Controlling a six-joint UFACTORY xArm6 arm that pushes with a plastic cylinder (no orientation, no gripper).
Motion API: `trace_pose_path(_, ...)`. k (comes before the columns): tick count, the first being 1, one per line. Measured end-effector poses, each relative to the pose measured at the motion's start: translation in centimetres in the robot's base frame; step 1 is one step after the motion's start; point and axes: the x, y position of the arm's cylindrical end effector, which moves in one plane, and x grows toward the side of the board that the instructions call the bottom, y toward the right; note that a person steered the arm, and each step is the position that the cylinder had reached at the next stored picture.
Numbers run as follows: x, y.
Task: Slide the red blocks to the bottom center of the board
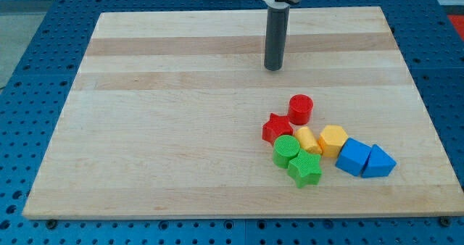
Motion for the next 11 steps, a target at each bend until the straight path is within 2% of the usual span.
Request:
trace_pose_path(1, 0.0, 0.0)
trace_pose_path(4, 4.8, 1.0)
trace_pose_path(5, 8.1, 5.0)
trace_pose_path(6, 9.3, 9.4)
trace_pose_path(7, 9.6, 10.2)
trace_pose_path(8, 12.5, 2.5)
trace_pose_path(9, 14.3, -2.8)
trace_pose_path(11, 19.6, -4.5)
